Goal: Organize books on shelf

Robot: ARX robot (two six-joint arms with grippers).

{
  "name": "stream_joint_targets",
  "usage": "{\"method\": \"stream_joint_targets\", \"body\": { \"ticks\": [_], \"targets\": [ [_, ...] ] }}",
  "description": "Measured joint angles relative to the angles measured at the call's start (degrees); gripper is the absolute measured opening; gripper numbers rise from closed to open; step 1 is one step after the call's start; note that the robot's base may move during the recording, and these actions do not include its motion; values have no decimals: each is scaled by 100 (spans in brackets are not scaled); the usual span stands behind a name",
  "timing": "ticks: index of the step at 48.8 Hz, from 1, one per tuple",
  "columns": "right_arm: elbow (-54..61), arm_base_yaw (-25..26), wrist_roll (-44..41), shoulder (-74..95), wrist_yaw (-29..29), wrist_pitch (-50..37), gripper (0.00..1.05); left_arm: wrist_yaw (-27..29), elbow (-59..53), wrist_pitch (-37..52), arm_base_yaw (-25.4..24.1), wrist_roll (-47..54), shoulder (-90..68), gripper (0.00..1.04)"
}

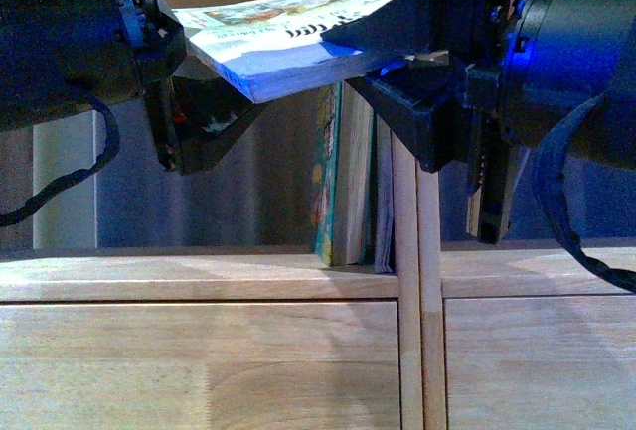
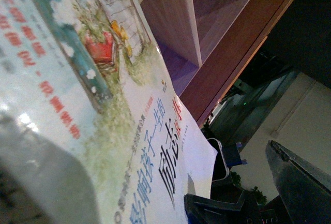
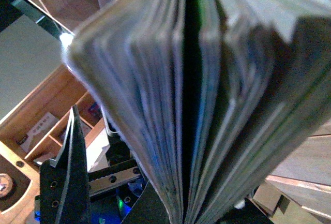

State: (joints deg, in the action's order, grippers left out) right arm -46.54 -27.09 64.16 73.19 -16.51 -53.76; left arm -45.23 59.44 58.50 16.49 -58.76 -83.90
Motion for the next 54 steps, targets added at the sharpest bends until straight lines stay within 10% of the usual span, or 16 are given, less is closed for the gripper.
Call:
{"method": "stream_joint_targets", "body": {
  "ticks": [7, 40, 54],
  "targets": [
    [17, -85, 127, -50, 22, -118, 7, 63, 0, -11, 0, -2, 2, 97],
    [234, -492, 348, -68, 170, -470, 7, 216, 0, 227, -96, -337, 70, 17],
    [293, -614, 352, -68, 11, -525, 40, 260, 0, 234, -114, -275, 109, 15]
  ]
}}
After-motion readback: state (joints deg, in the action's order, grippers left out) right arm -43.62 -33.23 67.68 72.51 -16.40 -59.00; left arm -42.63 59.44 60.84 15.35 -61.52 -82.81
